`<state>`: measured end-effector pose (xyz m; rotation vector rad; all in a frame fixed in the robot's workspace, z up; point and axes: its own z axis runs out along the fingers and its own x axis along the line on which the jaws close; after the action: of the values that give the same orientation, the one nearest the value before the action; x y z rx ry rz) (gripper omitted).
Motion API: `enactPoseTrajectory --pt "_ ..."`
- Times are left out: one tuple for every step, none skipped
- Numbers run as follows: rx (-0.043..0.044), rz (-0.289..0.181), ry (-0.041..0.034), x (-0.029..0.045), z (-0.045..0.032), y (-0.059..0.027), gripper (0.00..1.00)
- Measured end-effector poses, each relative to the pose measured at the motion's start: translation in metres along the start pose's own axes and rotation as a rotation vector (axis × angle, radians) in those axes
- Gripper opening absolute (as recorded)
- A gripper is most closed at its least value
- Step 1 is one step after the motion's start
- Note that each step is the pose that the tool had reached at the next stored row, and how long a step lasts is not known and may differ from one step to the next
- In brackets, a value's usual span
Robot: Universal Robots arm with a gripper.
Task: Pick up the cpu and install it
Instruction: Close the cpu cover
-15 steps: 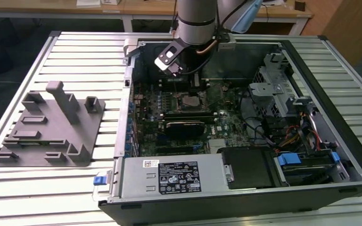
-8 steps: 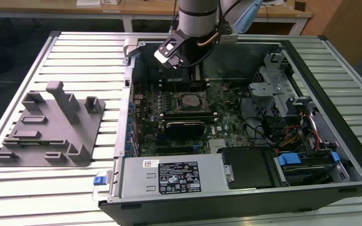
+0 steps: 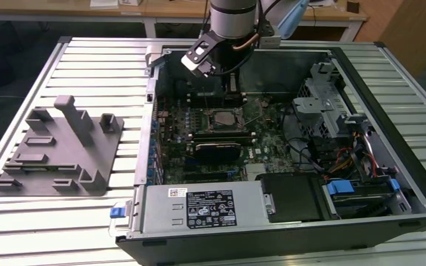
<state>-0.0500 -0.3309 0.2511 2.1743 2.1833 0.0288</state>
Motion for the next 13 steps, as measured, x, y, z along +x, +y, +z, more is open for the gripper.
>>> enactPoseTrajectory --pt "0.0000 0.000 0.0000 0.0000 0.0000 0.0000 0.11" --pt "0.0000 0.000 0.0000 0.0000 0.0000 0.0000 0.11" --pt "0.0000 0.000 0.0000 0.0001 0.0000 0.0000 0.11" --pt "0.0000 0.000 -0.0001 0.0001 0.0000 0.0000 0.11" --pt "0.0000 0.000 -0.0001 0.0001 0.0000 0.0000 0.11" --pt "0.0000 0.000 -0.0001 0.0001 0.0000 0.0000 0.11" --pt "0.0000 0.000 0.0000 0.0001 0.0000 0.0000 0.11" --pt "0.0000 0.000 -0.0001 0.0002 -0.0002 0.0000 0.11" --pt "0.0002 0.000 -0.0003 0.0001 -0.0008 0.0001 0.11" --pt "0.0001 0.000 -0.0001 0.0001 -0.0016 0.0001 0.11" --pt "0.0000 0.000 -0.0001 0.0001 -0.0026 0.0001 0.11" --pt "0.0001 0.000 -0.0001 0.0000 -0.0037 0.0002 0.11" --pt "0.0000 0.000 -0.0001 0.0000 -0.0049 0.0003 0.11"
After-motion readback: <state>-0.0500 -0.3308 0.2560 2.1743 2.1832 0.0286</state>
